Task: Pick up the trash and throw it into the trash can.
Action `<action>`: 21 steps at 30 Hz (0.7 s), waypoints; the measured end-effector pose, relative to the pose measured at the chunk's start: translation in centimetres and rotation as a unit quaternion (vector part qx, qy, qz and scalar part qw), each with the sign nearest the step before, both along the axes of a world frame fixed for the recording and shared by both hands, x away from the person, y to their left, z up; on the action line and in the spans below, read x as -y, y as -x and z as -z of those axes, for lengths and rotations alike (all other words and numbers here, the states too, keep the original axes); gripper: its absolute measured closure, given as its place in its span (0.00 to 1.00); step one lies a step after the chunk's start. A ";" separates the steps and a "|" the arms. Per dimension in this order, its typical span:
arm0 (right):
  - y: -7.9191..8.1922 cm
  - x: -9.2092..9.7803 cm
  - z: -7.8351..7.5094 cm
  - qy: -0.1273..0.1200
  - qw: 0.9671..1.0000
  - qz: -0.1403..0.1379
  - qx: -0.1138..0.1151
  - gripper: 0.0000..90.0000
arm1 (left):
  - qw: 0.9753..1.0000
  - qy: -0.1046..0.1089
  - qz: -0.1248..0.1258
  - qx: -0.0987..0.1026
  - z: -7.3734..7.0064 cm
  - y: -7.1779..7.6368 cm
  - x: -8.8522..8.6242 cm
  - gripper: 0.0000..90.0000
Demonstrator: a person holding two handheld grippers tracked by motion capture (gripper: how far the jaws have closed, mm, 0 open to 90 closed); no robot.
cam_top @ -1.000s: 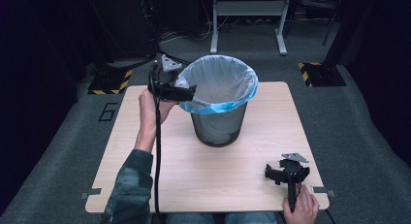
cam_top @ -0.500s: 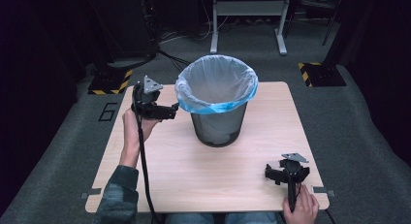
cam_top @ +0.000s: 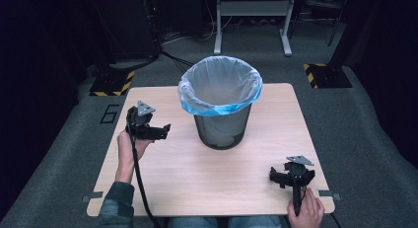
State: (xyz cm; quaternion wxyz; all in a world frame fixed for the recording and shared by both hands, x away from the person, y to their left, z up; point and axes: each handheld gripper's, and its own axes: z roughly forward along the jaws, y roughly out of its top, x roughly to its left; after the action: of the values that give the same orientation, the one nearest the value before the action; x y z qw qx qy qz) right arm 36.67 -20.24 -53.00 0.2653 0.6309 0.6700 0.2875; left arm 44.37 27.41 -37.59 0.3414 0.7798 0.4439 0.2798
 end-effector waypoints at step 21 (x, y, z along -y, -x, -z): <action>0.0 0.0 0.0 0.000 1.000 -0.001 0.000 0.00 | 0.993 0.028 -0.057 -0.100 11.7 1.1 -6.1 0.08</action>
State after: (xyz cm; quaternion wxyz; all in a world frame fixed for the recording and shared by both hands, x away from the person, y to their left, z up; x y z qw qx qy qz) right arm 36.68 -20.25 -53.01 0.2656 0.6302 0.6705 0.2876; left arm 43.29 33.49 -49.30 0.3007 0.7675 0.5271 0.2064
